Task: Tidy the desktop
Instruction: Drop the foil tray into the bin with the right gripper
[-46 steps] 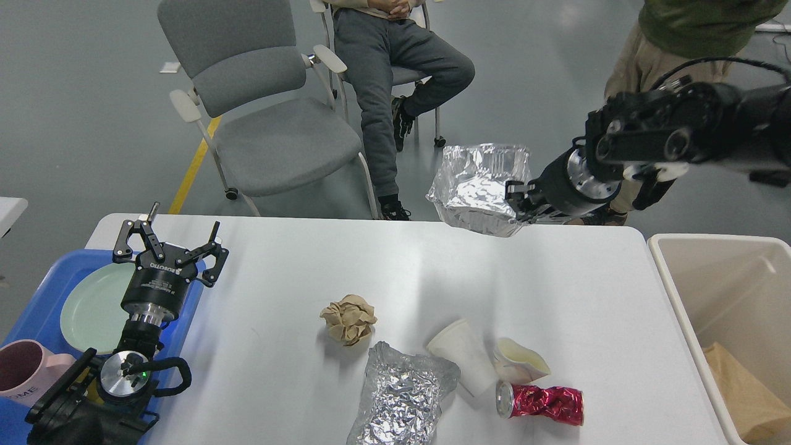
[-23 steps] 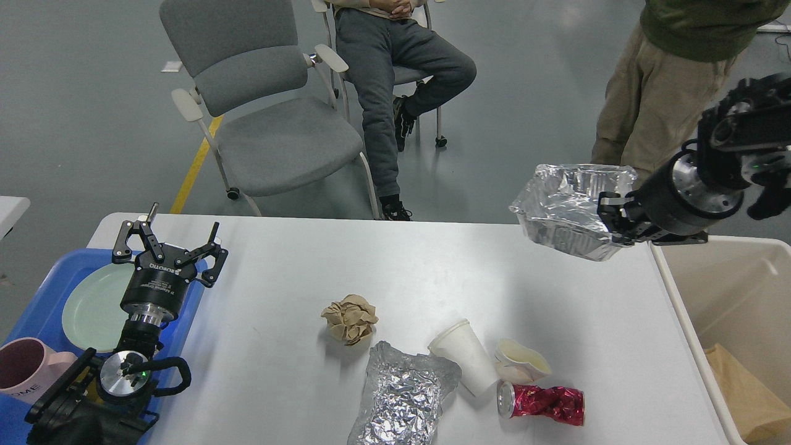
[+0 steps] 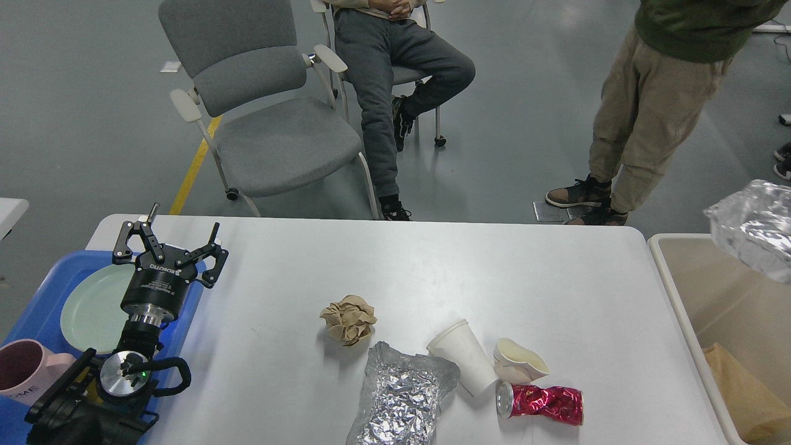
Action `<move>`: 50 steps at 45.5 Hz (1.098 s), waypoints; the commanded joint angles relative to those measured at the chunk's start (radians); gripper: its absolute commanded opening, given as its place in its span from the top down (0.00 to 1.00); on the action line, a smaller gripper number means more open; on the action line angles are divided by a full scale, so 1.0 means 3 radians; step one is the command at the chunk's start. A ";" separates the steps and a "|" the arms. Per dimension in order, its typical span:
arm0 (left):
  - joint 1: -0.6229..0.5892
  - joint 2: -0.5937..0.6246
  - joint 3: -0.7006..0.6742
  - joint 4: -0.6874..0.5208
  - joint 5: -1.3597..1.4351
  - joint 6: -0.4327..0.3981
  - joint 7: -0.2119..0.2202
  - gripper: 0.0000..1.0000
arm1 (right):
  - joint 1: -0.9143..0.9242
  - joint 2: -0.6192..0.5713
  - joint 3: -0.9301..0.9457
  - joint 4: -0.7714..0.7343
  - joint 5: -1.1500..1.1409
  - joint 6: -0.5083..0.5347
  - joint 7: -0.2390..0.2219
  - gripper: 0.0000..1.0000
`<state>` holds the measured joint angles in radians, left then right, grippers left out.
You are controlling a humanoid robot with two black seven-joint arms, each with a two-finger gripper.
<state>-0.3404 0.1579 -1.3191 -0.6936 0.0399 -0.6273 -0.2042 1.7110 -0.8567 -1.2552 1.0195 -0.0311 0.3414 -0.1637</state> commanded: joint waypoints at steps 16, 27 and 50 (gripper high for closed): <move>0.0000 0.0000 0.0000 0.0001 0.0000 0.0000 0.0001 0.03 | -0.2859 0.0620 0.1724 -0.1730 0.0012 -0.0816 0.0009 1.00; 0.0000 0.0000 0.0000 0.0001 0.0000 0.0000 0.0001 0.03 | -0.3693 0.1408 0.2103 -0.2845 0.0047 -0.1071 0.0019 1.00; 0.0000 0.0000 0.0000 0.0001 0.0000 0.0000 0.0001 0.03 | -0.3970 0.1664 0.2129 -0.3091 0.0053 -0.1184 0.0009 1.00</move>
<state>-0.3405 0.1580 -1.3193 -0.6932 0.0399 -0.6273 -0.2041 0.5220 -0.3608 -0.6181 0.0896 -0.0154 -0.0137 -0.1609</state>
